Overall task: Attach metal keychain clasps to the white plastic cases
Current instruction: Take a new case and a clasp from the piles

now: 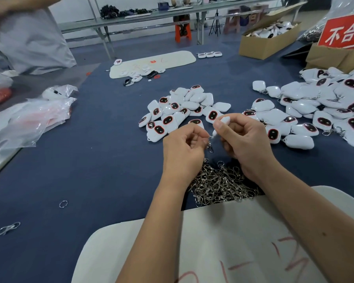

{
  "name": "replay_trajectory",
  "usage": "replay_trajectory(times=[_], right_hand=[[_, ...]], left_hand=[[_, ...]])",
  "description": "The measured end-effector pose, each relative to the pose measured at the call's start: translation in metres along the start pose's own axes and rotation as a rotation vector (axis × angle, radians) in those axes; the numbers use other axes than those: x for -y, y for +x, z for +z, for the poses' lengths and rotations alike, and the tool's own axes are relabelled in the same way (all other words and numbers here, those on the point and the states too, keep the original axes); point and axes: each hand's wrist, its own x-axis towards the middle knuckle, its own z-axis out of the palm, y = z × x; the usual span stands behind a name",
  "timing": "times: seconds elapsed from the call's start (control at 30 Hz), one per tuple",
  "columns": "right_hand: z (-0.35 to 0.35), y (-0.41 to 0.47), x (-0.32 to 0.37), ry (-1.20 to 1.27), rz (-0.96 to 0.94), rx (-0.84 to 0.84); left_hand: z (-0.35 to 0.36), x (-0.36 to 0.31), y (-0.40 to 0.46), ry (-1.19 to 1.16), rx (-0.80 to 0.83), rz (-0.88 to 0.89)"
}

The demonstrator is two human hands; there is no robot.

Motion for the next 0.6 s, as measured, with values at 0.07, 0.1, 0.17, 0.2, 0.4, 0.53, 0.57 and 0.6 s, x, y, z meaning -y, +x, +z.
replay_trajectory(times=[0.07,0.1,0.17,0.2,0.4,0.53,0.57,0.6], right_hand=[[0.0004,0.0,0.0,-0.024,-0.021,-0.002],[0.0009,-0.0001,-0.0003,-0.04,-0.035,0.001],[0.0012,-0.0004,-0.0009,-0.063,-0.058,0.012],[0.0013,-0.0006,-0.0012,-0.07,-0.065,0.017],[-0.0002,-0.0003,-0.0014,-0.119,-0.084,0.054],[-0.0005,0.0004,-0.0021,-0.078,-0.06,0.044],[-0.0005,0.0005,-0.0018,-0.036,-0.04,0.042],[-0.0008,0.0005,-0.0008,0.01,-0.024,0.041]], left_hand=[[-0.0016,0.0012,0.0002,0.012,0.032,-0.005],[-0.0026,0.0017,0.0005,0.022,0.05,-0.008],[-0.0045,0.0031,0.0014,0.03,0.081,-0.014],[-0.0053,0.0038,0.0018,0.029,0.091,-0.017],[-0.0081,0.0051,0.0014,0.006,0.137,-0.016],[-0.0065,0.0027,0.0014,-0.028,0.096,-0.023],[-0.0045,0.0016,0.0014,-0.057,0.06,-0.043],[-0.0024,0.0003,0.0014,-0.102,0.023,-0.072]])
